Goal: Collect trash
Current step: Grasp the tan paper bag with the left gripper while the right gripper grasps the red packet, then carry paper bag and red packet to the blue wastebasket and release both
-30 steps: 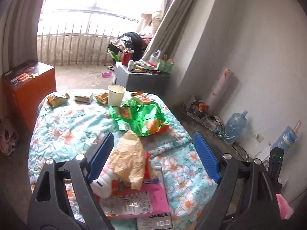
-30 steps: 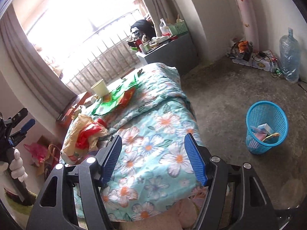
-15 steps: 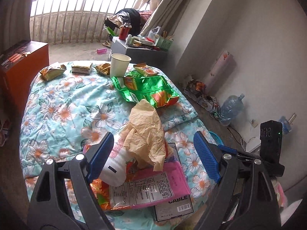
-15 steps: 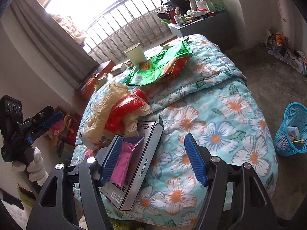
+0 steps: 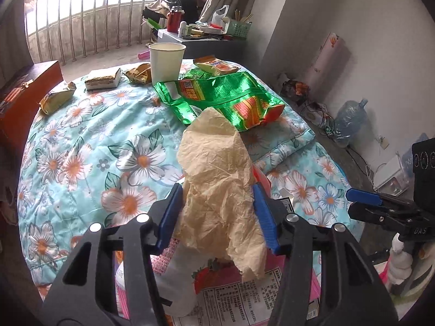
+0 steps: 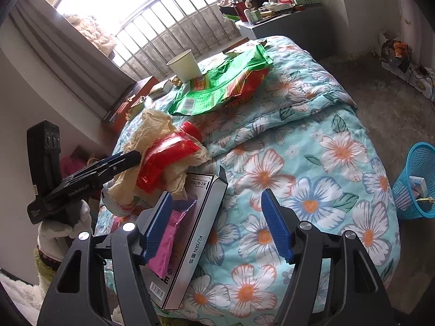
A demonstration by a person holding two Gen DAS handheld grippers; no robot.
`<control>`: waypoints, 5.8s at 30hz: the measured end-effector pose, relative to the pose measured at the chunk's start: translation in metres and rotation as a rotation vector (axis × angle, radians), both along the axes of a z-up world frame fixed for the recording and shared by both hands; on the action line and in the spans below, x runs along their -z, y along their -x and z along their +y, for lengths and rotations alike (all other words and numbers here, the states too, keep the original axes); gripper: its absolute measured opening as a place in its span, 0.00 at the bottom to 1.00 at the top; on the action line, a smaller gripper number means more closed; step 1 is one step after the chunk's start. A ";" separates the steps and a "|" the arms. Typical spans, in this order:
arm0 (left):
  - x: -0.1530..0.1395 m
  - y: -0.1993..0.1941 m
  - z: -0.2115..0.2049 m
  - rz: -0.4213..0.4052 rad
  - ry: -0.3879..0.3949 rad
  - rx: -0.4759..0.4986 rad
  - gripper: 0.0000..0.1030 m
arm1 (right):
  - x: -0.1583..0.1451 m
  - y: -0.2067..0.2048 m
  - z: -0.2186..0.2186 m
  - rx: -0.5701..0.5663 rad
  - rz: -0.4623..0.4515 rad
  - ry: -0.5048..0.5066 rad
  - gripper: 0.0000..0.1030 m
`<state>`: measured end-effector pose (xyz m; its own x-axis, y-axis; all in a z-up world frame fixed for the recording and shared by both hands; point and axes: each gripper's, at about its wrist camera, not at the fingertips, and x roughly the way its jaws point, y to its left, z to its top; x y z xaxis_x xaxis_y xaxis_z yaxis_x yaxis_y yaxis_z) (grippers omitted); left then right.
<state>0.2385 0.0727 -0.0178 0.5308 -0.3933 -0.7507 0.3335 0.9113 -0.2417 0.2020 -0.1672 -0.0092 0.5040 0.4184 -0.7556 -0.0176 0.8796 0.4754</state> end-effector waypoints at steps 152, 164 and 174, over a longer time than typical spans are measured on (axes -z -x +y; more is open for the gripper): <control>-0.073 0.067 -0.164 -0.218 -0.037 0.340 0.04 | 0.025 0.134 -0.222 0.444 -0.335 -0.785 0.13; -0.040 0.049 -0.340 -0.174 -0.154 0.671 0.04 | 0.066 0.206 -0.324 0.789 -0.361 -0.684 0.13; 0.067 0.000 -0.529 -0.076 -0.352 0.941 0.05 | 0.130 0.177 -0.421 0.984 -0.183 -0.514 0.13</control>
<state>0.2384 -0.4568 -0.0847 0.1696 -0.4399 -0.8819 0.9576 0.2851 0.0420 0.0254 -0.5880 -0.1391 0.8723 0.0177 -0.4887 0.4694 0.2499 0.8469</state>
